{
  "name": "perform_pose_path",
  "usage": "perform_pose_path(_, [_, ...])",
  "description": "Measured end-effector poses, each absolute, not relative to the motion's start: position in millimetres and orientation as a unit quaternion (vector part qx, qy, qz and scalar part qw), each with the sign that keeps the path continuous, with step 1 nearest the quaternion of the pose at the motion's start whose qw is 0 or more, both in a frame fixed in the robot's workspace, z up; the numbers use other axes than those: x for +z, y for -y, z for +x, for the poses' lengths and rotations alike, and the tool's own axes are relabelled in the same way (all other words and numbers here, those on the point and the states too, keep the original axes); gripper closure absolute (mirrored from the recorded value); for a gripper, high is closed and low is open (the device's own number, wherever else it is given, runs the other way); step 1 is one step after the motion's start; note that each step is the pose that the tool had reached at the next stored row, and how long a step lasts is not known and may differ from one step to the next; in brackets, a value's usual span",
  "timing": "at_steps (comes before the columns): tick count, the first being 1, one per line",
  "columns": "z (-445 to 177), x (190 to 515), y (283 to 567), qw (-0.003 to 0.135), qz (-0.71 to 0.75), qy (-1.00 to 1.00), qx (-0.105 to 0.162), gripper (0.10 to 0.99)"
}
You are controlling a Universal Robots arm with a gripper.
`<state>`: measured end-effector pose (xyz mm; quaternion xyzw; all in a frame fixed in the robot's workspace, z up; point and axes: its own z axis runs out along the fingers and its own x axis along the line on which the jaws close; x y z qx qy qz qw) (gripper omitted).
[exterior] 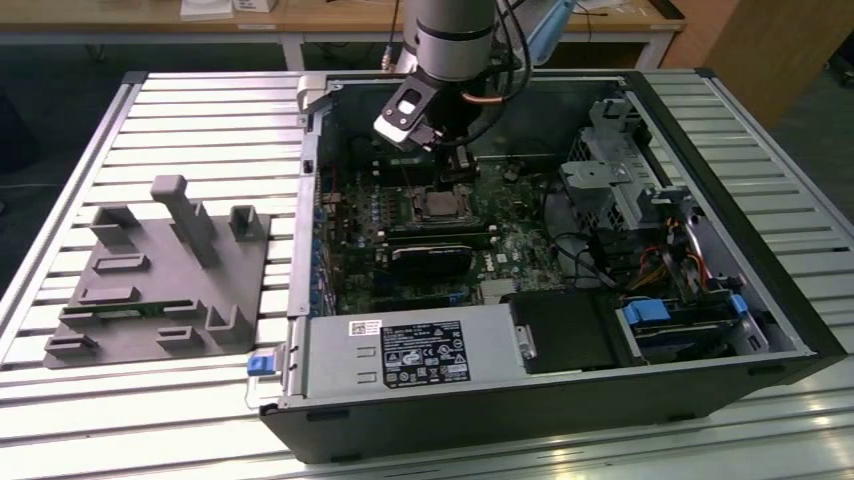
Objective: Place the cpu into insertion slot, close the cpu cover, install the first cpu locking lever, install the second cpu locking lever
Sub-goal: 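Close the cpu cover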
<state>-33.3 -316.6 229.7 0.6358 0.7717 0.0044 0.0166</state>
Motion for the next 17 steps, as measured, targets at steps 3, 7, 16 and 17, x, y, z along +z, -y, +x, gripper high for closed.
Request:
perform_pose_path(3, [-33.3, 229.7, 316.6, 0.017, 0.615, -0.788, 0.005, 0.98])
perform_pose_path(7, [-33.4, 229.7, 316.6, 0.017, 0.586, -0.81, 0.005, 0.98])
perform_pose_path(16, [-33.3, 229.6, 316.6, 0.016, 0.52, -0.854, 0.006, 0.98])
perform_pose_path(17, [-33.3, 229.6, 316.6, 0.016, 0.512, -0.859, 0.006, 0.98])
